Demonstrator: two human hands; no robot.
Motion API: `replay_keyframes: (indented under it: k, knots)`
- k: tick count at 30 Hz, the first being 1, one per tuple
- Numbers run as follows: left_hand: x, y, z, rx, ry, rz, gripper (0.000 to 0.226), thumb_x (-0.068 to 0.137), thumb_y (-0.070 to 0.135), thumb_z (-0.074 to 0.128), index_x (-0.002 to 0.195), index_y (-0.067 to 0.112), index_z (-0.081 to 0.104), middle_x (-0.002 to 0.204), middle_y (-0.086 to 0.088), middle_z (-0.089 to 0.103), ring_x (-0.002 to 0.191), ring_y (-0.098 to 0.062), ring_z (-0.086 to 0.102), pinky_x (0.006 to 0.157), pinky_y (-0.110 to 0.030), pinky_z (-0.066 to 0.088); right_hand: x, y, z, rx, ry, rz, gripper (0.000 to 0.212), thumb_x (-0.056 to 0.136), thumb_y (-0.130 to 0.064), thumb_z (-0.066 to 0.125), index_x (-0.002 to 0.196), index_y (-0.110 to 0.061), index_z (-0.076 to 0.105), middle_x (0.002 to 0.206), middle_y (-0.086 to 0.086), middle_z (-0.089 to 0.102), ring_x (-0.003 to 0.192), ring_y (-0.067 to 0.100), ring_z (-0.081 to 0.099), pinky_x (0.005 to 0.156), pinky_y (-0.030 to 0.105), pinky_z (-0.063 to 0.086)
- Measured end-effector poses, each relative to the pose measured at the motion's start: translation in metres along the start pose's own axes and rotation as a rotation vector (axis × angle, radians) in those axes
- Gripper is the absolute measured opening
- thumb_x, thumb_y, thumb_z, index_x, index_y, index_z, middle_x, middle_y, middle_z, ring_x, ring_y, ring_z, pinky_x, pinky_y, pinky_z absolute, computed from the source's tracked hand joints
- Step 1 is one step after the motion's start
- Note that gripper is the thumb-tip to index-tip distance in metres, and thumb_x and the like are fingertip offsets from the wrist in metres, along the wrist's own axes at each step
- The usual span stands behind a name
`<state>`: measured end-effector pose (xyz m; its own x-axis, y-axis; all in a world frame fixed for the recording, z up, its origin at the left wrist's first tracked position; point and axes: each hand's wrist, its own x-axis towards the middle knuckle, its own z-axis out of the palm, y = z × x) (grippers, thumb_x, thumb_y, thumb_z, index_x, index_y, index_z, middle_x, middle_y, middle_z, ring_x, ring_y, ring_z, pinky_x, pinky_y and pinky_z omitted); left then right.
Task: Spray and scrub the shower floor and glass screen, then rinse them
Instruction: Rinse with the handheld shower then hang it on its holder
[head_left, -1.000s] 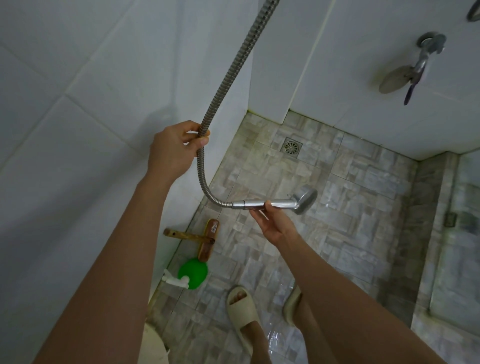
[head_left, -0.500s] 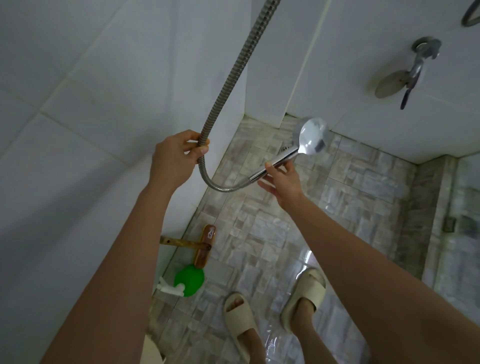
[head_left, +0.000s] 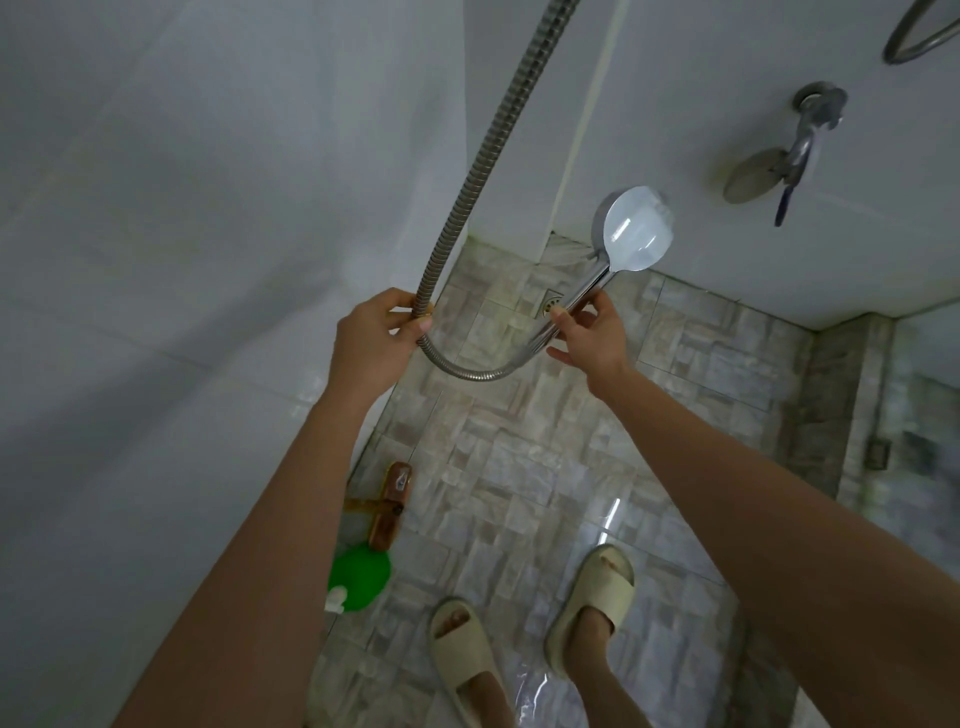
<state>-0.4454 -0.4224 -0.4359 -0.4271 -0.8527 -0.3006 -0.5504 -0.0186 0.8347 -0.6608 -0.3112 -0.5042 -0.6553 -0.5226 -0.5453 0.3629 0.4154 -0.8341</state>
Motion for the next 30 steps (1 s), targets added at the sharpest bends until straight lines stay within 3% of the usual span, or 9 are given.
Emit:
replay_keyframes:
  k: [3, 10, 17, 24, 27, 30]
  knots:
    - [0.004, 0.002, 0.012, 0.002, -0.014, -0.023, 0.015, 0.091, 0.020, 0.070, 0.105, 0.020, 0.069, 0.096, 0.002, 0.072, 0.091, -0.013, 0.071, 0.075, -0.020, 0.055, 0.009, -0.005, -0.015, -0.015, 0.004, -0.023, 0.033, 0.091, -0.013, 0.065, 0.119, -0.015, 0.048, 0.115, 0.017, 0.063, 0.103, 0.028, 0.065, 0.066, 0.033, 0.059]
    - [0.013, 0.008, 0.039, 0.008, -0.064, -0.065, 0.012, 0.089, 0.022, 0.072, 0.100, 0.022, 0.068, 0.101, -0.004, 0.075, 0.094, -0.016, 0.072, 0.089, -0.041, 0.058, 0.027, -0.009, -0.046, -0.032, 0.125, -0.047, 0.027, 0.090, -0.015, 0.066, 0.109, -0.020, 0.047, 0.110, 0.015, 0.063, 0.097, 0.026, 0.066, 0.068, 0.038, 0.060]
    - [0.020, 0.015, 0.057, 0.026, -0.099, -0.073, 0.018, 0.090, 0.022, 0.071, 0.106, 0.016, 0.069, 0.105, -0.006, 0.075, 0.096, -0.017, 0.072, 0.091, -0.043, 0.057, 0.034, -0.004, -0.057, 0.006, 0.244, -0.047, 0.028, 0.090, -0.016, 0.066, 0.111, -0.021, 0.048, 0.106, 0.011, 0.063, 0.086, 0.021, 0.065, 0.072, 0.043, 0.060]
    - [0.027, 0.012, 0.043, 0.034, -0.047, -0.085, 0.018, 0.089, 0.025, 0.072, 0.107, 0.019, 0.071, 0.103, -0.003, 0.075, 0.093, -0.014, 0.072, 0.090, -0.039, 0.058, 0.027, 0.004, -0.043, 0.051, 0.029, 0.021, 0.031, 0.090, -0.012, 0.065, 0.115, -0.017, 0.048, 0.116, 0.015, 0.062, 0.104, 0.028, 0.065, 0.075, 0.040, 0.059]
    - [0.028, 0.010, 0.032, 0.030, -0.027, -0.063, 0.016, 0.090, 0.025, 0.071, 0.106, 0.020, 0.070, 0.102, -0.003, 0.075, 0.086, -0.010, 0.073, 0.083, -0.030, 0.058, 0.020, 0.010, -0.034, 0.057, -0.045, 0.074, 0.029, 0.091, -0.011, 0.064, 0.115, -0.017, 0.048, 0.114, 0.016, 0.062, 0.102, 0.029, 0.065, 0.074, 0.039, 0.059]
    - [0.027, 0.006, 0.021, 0.034, -0.022, -0.057, 0.013, 0.089, 0.024, 0.072, 0.102, 0.024, 0.072, 0.097, 0.001, 0.076, 0.082, -0.010, 0.074, 0.086, -0.034, 0.058, 0.010, 0.019, -0.027, 0.089, -0.130, 0.150, 0.033, 0.091, -0.012, 0.064, 0.120, -0.013, 0.048, 0.112, 0.016, 0.063, 0.096, 0.029, 0.066, 0.074, 0.039, 0.059]
